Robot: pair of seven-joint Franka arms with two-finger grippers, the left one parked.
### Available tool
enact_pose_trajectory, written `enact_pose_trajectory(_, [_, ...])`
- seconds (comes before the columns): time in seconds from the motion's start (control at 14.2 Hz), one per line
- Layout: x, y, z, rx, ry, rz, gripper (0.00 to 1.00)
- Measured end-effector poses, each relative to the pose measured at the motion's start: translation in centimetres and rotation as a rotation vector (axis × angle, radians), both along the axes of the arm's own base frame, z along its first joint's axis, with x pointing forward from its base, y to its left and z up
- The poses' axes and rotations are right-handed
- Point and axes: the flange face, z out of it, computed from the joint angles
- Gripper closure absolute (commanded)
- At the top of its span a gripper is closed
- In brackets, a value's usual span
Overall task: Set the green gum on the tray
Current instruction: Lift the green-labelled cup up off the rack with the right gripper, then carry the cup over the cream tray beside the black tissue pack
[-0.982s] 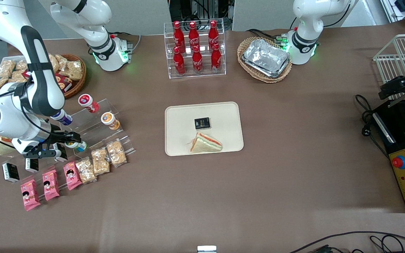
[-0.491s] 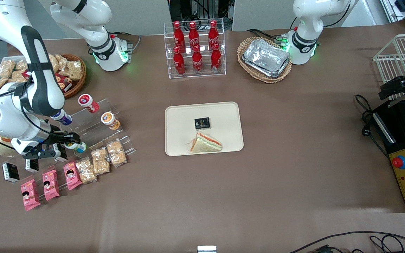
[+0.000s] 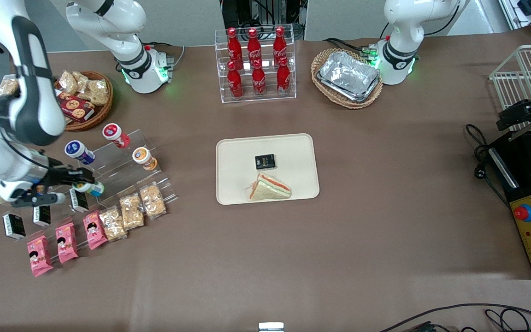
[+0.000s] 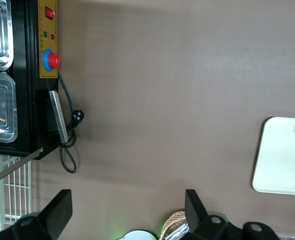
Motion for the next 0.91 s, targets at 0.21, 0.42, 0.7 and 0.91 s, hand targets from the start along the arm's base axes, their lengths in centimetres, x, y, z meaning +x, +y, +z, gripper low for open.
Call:
enact_pose_trajectory(0.21, [0.1, 0.2, 7.2, 0.012, 0.035, 0.014, 0.72])
enact_pose_trajectory(0.42, [-0.3, 0.5, 13.1, 0.018, 0.048, 0.027, 0.72])
enact_pose_trajectory(0.7, [-0.6, 7.8, 14.8, 0.005, 0.08, -0.006, 0.72])
enact_pose_trajectory(0.91, [-1.6, 17.2, 14.2, -0.015, 0.114, -0.052, 0.72])
